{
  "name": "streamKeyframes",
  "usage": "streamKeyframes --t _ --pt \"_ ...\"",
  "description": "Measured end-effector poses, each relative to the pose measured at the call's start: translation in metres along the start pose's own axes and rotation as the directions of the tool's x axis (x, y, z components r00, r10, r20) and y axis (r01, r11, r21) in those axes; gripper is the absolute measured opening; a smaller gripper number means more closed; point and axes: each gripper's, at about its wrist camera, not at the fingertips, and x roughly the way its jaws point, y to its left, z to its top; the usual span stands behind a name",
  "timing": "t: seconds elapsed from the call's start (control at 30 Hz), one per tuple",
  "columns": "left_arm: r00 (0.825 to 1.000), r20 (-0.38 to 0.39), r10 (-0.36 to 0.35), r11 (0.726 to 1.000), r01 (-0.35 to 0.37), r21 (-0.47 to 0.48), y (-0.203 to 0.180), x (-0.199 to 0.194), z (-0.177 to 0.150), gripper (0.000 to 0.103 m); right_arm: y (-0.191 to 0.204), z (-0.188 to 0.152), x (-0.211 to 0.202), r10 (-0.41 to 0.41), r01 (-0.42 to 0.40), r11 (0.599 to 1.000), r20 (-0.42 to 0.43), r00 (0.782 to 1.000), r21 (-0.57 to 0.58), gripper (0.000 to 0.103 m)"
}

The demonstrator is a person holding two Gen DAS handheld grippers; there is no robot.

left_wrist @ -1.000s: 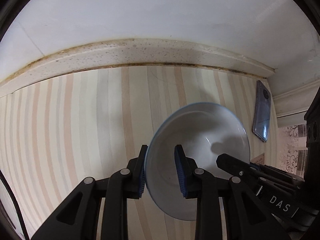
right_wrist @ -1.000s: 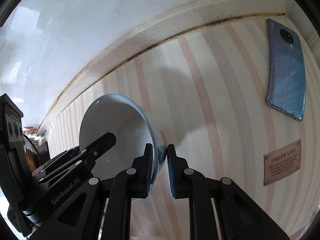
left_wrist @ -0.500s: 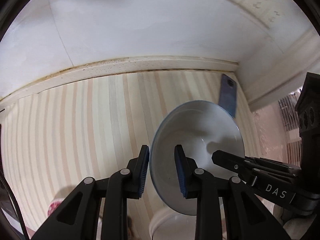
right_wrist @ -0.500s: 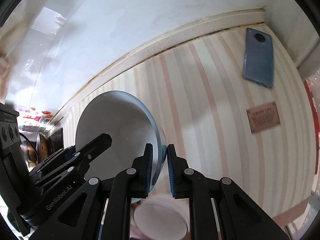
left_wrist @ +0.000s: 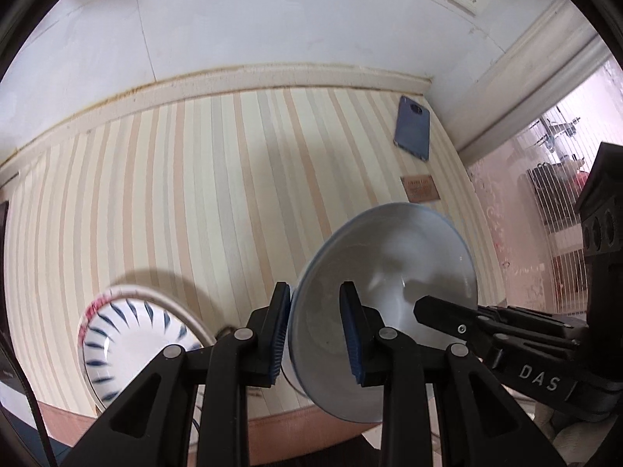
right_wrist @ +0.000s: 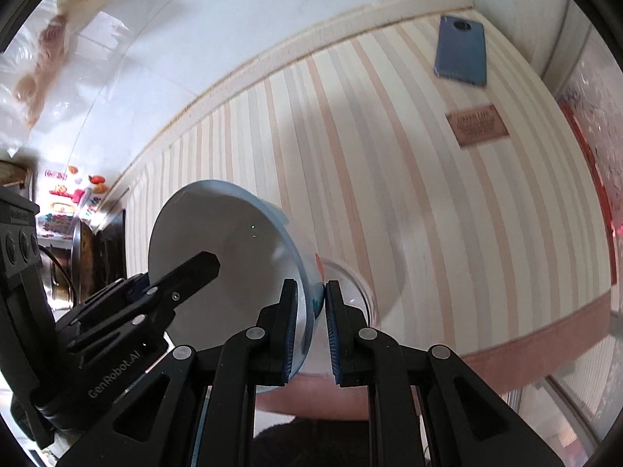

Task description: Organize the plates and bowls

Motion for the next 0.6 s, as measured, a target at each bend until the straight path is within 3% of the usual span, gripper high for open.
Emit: streamKeyframes --t 0.23,0.6 --pt "0.999 -0.051 0.011 1.000 -0.010 0.007 -0.002 0.018 -0.024 0.024 -0.015 -0.023 0.020 -0.004 0.005 1.000 -0.041 0.999 0.028 0.016" --pt "0.991 -0.124 0.045 0.999 -0.044 0.015 0.003 0.052 -0.036 0.024 -0.033 -0.029 0.052 -0.015 0.021 0.998 -0.113 0.993 0.053 0.016"
